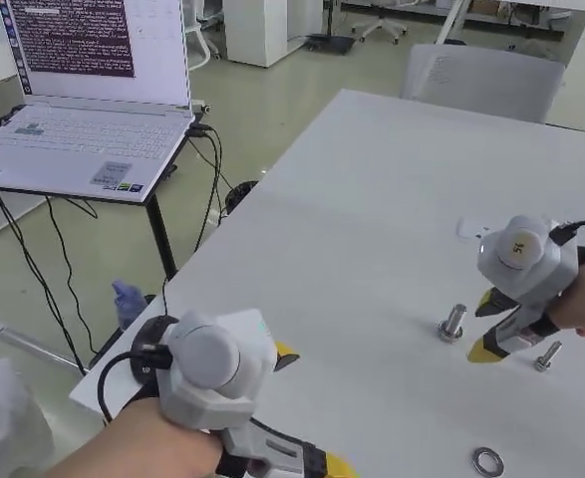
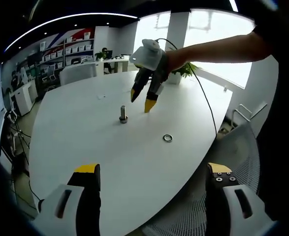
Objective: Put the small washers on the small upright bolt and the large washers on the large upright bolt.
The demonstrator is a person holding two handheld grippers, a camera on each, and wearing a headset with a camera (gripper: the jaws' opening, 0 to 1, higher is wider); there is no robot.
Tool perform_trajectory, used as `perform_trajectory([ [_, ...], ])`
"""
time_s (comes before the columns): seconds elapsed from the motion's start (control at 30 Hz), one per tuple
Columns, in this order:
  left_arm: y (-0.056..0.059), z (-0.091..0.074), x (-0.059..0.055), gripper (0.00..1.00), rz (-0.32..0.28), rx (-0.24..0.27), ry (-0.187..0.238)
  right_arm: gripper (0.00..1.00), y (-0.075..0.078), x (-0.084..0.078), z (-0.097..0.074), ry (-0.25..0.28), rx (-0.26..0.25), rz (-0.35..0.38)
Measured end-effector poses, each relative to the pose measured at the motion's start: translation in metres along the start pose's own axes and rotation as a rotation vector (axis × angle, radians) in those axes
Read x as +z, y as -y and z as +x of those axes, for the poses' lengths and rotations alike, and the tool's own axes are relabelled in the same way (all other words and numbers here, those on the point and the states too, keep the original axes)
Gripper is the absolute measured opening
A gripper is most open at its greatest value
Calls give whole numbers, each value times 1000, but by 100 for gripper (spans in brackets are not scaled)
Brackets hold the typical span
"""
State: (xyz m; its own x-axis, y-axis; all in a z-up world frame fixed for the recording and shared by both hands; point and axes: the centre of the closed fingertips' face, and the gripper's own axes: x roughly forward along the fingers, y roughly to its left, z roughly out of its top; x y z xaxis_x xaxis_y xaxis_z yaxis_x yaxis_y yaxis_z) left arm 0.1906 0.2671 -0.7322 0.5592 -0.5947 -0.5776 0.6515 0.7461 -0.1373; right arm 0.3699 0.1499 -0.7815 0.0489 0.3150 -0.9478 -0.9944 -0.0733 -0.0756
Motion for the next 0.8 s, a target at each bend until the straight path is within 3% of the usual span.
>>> perform_trajectory([
  [0.37,2,3,1,88,16,-1,-12,46,-29,-18,-3,12,12,-4],
  [0.57,1,4,3,88,21,3,-9,46,-41,-26,-1,33,22,44],
  [0.63,-3,2,7,89,34,29,13,46,-46,-29,-1,36,22,55],
  [0.7,-7,0,10,89,10,33,30,46,-51,-31,-2,39,22,72],
  [0.8,-10,-1,9,90,26,42,26,46,-62,-36,-1,35,24,76],
])
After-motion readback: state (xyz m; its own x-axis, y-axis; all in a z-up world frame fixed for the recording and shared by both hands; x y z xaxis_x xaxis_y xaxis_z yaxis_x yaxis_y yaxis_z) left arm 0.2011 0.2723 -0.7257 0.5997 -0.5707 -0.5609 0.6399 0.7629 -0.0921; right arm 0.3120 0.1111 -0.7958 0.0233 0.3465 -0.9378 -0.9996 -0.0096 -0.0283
